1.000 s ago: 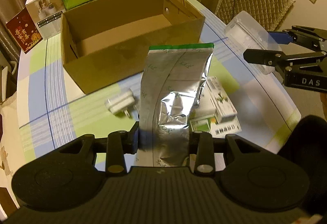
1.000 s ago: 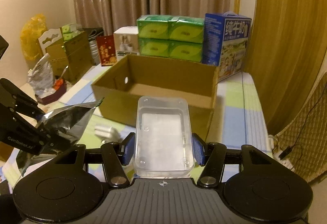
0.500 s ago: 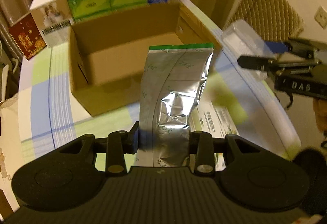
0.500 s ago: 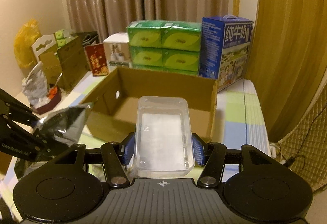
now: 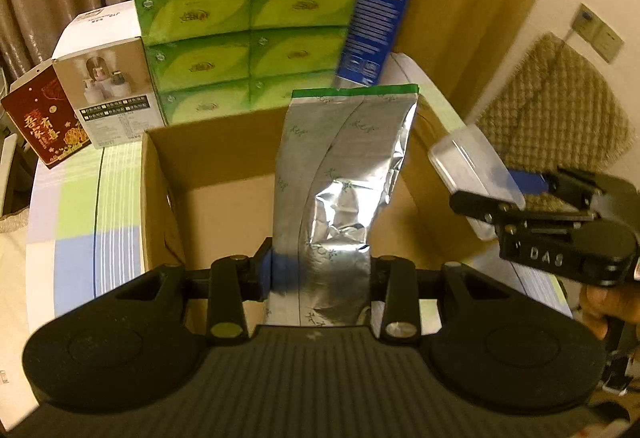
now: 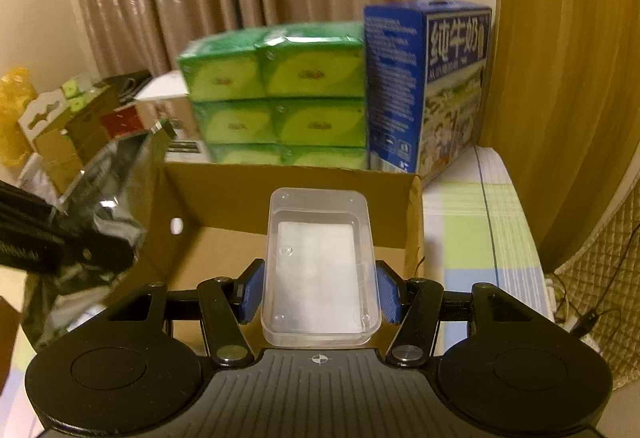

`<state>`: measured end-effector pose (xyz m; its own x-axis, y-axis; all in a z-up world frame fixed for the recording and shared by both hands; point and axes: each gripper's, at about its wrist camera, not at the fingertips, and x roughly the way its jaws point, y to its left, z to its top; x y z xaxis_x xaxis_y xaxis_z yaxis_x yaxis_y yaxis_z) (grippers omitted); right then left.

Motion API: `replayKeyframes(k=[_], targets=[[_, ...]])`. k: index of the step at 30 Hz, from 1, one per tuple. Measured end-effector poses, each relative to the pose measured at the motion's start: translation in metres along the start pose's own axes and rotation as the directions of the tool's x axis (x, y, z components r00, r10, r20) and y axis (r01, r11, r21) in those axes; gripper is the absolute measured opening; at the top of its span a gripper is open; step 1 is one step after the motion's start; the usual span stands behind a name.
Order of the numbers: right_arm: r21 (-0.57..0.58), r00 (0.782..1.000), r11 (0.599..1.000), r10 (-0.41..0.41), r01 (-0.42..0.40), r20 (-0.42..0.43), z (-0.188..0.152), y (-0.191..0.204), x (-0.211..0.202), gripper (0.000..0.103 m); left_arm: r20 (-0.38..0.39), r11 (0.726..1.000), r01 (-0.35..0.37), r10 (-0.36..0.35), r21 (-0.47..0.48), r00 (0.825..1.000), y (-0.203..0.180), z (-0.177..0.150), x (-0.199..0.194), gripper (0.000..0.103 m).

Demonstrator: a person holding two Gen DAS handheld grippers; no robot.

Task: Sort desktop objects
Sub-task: 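Carry the foil bag with the left gripper into the cardboard box while the right gripper drops the container there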

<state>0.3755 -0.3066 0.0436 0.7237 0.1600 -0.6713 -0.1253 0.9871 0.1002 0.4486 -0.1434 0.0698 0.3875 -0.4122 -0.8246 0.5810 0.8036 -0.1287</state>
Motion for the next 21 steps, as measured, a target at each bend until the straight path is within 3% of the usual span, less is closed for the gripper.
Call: replayKeyframes(k=[11, 13, 15, 21], targets=[[0.031, 1.000, 1.000, 0.003, -0.003, -0.012, -0.007, -0.010, 0.062, 0.055, 0.034, 0.998, -0.041, 0.043, -0.047, 0.998, 0.025, 0.018, 0.055, 0.036], [0.050, 1.000, 0.999, 0.017, -0.016, -0.021, -0.009, -0.013, 0.067, 0.066, 0.043, 0.998, -0.041, 0.043, -0.050, 0.998, 0.027, 0.014, 0.055, 0.039], [0.051, 1.000, 0.998, 0.024, -0.024, -0.014, -0.012, -0.014, 0.065, 0.070, 0.058, 0.999, -0.037, 0.039, -0.039, 0.998, 0.028, 0.008, 0.050, 0.039], [0.046, 1.000, 0.999, 0.014, -0.015, 0.014, -0.020, -0.015, 0.035, 0.073, 0.093, 0.999, -0.036, 0.039, -0.035, 0.995, 0.028, -0.019, 0.020, 0.046]])
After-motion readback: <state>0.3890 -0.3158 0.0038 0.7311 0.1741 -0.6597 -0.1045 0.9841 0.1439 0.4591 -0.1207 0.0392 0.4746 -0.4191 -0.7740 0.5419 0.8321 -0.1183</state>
